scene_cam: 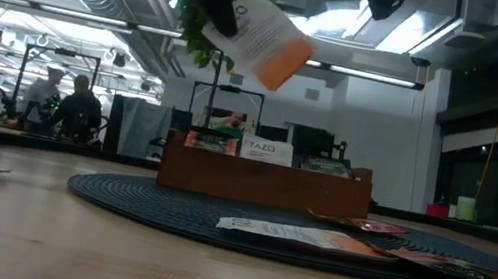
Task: Pick & Place Tea
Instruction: Put the white tea bag into the middle of the wooden organizer
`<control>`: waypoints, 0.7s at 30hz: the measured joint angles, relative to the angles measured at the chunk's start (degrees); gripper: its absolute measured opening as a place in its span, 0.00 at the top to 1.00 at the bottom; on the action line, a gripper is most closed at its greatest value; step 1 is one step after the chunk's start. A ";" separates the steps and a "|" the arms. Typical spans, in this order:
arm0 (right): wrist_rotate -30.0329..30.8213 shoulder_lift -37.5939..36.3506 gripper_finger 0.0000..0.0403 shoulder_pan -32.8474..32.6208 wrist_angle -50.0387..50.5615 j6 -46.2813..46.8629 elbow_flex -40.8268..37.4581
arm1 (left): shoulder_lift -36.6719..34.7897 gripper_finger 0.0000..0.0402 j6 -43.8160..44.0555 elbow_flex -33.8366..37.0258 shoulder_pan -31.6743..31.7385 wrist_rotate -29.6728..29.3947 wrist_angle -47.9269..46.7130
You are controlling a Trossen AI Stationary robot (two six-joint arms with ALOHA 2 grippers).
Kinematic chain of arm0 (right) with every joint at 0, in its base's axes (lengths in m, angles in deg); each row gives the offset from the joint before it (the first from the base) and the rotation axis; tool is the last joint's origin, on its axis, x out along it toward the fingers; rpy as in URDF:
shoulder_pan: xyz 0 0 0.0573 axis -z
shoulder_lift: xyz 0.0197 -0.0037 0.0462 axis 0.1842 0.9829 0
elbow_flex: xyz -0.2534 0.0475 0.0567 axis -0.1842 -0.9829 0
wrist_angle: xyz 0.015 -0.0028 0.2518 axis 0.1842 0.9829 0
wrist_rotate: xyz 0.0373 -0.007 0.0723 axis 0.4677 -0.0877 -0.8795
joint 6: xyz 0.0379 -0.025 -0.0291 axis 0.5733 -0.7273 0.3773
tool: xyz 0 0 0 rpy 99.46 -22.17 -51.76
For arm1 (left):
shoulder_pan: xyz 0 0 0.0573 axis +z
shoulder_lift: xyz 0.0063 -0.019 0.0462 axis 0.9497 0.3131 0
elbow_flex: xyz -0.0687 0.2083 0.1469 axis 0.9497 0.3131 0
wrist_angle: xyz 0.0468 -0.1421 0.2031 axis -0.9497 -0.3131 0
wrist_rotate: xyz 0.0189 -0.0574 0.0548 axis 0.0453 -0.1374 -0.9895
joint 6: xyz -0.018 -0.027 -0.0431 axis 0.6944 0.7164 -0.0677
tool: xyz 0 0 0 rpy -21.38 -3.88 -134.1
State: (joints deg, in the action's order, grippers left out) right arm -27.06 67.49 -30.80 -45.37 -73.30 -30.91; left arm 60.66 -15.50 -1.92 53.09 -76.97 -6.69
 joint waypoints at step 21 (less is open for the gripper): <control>1.10 3.25 0.53 4.70 1.54 2.24 0.07 | 4.08 0.99 -14.40 -2.80 -0.37 -12.00 1.54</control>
State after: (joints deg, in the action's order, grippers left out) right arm -25.96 70.74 -26.10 -43.83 -71.06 -30.85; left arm 64.75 -29.90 -4.72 52.73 -88.97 -5.15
